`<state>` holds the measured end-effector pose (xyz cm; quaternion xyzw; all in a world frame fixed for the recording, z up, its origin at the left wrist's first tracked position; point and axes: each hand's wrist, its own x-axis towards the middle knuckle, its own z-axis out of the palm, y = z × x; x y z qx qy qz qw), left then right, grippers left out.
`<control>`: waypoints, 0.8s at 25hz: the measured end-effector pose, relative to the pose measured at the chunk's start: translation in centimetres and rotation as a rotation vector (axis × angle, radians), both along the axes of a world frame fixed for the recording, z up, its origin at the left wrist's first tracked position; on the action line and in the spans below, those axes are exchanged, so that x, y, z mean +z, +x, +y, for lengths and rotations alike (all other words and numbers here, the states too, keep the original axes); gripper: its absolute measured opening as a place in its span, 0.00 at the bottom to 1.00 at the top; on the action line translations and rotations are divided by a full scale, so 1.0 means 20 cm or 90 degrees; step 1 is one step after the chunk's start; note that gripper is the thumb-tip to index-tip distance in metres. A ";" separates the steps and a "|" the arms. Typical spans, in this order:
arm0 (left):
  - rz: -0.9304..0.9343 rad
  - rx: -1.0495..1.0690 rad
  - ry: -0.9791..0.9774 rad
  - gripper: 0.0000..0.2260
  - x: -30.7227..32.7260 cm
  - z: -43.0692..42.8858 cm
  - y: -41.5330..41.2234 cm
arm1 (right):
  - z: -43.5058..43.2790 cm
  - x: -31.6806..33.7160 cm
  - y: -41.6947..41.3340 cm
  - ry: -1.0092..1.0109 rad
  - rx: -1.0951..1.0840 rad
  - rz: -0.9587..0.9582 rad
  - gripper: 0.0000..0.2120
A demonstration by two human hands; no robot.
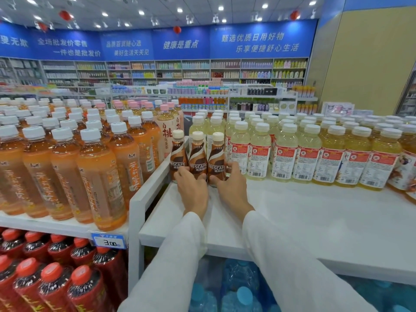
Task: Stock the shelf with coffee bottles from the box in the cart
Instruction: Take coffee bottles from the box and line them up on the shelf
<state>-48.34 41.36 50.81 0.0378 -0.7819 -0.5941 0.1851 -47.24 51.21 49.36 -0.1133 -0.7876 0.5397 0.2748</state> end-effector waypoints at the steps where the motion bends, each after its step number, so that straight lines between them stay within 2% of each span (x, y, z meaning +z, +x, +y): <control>1: 0.000 0.000 0.004 0.19 0.00 0.00 0.00 | 0.00 0.00 0.00 0.002 -0.001 0.001 0.23; 13: 0.007 0.000 0.026 0.19 -0.03 0.00 -0.03 | 0.00 -0.03 -0.03 0.012 -0.010 0.009 0.24; 15: 0.006 0.004 0.025 0.20 -0.03 0.00 -0.03 | -0.01 -0.03 -0.03 0.013 -0.009 0.003 0.26; 18: -0.008 0.010 0.023 0.22 -0.02 0.00 -0.01 | -0.01 -0.02 0.00 0.006 -0.007 -0.032 0.36; 20: -0.014 0.009 0.015 0.22 -0.01 -0.02 0.03 | 0.01 0.00 0.08 0.009 -0.002 -0.072 0.36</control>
